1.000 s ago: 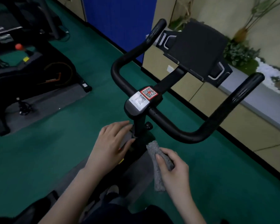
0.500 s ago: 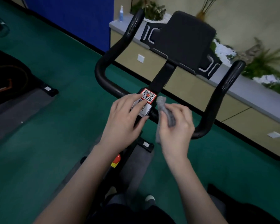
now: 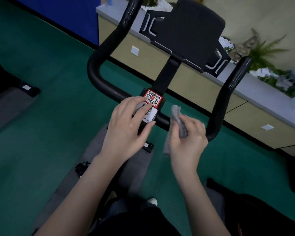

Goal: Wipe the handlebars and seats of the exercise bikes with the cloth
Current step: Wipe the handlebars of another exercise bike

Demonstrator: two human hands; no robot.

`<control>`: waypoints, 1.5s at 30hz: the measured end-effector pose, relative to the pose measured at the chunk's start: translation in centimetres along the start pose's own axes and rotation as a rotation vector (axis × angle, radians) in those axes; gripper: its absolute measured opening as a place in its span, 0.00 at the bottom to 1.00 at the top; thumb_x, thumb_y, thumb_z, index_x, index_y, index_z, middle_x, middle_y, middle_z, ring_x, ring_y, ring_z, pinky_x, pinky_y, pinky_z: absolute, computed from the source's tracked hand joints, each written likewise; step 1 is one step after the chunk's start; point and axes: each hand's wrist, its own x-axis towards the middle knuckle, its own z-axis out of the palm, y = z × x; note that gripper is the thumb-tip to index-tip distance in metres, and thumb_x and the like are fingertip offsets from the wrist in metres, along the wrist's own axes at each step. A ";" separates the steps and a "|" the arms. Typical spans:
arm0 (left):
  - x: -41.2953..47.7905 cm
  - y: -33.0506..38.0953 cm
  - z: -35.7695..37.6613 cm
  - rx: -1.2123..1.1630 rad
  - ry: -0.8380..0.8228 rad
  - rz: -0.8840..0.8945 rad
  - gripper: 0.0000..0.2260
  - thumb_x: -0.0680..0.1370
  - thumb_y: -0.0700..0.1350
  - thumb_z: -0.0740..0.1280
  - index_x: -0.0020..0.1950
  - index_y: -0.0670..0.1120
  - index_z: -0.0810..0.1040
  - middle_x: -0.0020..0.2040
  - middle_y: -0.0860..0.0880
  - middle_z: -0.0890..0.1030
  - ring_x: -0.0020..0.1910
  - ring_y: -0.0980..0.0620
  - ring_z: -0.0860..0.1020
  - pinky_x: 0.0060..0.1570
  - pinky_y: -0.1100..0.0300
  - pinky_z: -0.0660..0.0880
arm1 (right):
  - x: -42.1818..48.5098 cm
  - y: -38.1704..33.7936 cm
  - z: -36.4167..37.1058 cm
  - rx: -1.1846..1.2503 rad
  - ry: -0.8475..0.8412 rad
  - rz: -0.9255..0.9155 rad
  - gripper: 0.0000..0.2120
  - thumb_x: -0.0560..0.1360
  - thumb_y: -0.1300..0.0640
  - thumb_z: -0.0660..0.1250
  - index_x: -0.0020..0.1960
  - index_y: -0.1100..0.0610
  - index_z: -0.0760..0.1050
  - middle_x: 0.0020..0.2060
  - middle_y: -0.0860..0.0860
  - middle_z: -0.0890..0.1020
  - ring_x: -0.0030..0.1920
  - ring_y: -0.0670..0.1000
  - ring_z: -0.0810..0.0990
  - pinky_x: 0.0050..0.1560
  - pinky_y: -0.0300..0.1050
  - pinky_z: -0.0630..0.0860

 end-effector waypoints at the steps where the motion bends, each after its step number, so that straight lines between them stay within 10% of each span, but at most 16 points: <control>1: 0.1 0.0 0.1 -0.001 0.003 0.003 0.17 0.76 0.45 0.69 0.62 0.40 0.77 0.63 0.43 0.75 0.64 0.44 0.71 0.63 0.53 0.65 | 0.3 -0.2 0.3 0.004 -0.022 0.013 0.10 0.70 0.69 0.70 0.51 0.66 0.81 0.44 0.59 0.82 0.46 0.58 0.79 0.51 0.33 0.67; 8: 0.1 -0.2 0.3 -0.029 -0.003 0.020 0.18 0.76 0.44 0.69 0.65 0.41 0.76 0.64 0.44 0.75 0.65 0.44 0.70 0.63 0.50 0.67 | 3.3 -0.6 0.7 -0.016 -0.267 0.054 0.09 0.74 0.62 0.69 0.53 0.61 0.82 0.49 0.55 0.83 0.52 0.54 0.80 0.55 0.36 0.69; 14: -0.1 -0.1 0.4 -0.050 -0.004 0.001 0.18 0.78 0.45 0.68 0.66 0.40 0.75 0.65 0.44 0.74 0.66 0.44 0.69 0.65 0.50 0.67 | 6.0 0.2 0.9 0.009 -0.430 0.256 0.05 0.73 0.58 0.69 0.46 0.56 0.83 0.38 0.47 0.81 0.40 0.46 0.79 0.35 0.25 0.68; 26: -0.2 -0.2 0.4 -0.040 -0.018 0.014 0.19 0.79 0.46 0.65 0.68 0.41 0.74 0.66 0.44 0.73 0.67 0.45 0.68 0.67 0.52 0.65 | 9.6 1.5 1.9 0.010 -0.870 0.407 0.07 0.75 0.57 0.69 0.38 0.52 0.78 0.37 0.51 0.81 0.39 0.50 0.79 0.41 0.41 0.74; 32: -0.2 -0.3 0.3 -0.035 -0.016 0.024 0.18 0.79 0.47 0.65 0.67 0.40 0.74 0.65 0.44 0.74 0.67 0.45 0.69 0.65 0.51 0.67 | 11.3 3.0 0.3 -0.110 -1.118 0.340 0.08 0.77 0.56 0.67 0.43 0.58 0.80 0.45 0.51 0.81 0.51 0.50 0.78 0.60 0.48 0.72; 40: 0.7 0.3 0.2 0.033 -0.005 0.060 0.16 0.75 0.44 0.67 0.62 0.40 0.77 0.61 0.43 0.76 0.63 0.43 0.72 0.65 0.50 0.63 | 10.5 2.3 0.8 -0.014 -1.057 0.290 0.08 0.77 0.59 0.66 0.40 0.53 0.77 0.40 0.52 0.80 0.44 0.50 0.77 0.52 0.47 0.73; 45: 2.9 0.5 0.5 -0.056 -0.139 0.200 0.12 0.75 0.43 0.69 0.57 0.40 0.80 0.59 0.44 0.77 0.62 0.44 0.73 0.64 0.50 0.66 | 5.1 2.0 -1.4 -0.036 -0.441 0.067 0.02 0.75 0.61 0.67 0.46 0.56 0.78 0.40 0.48 0.80 0.44 0.50 0.77 0.42 0.34 0.66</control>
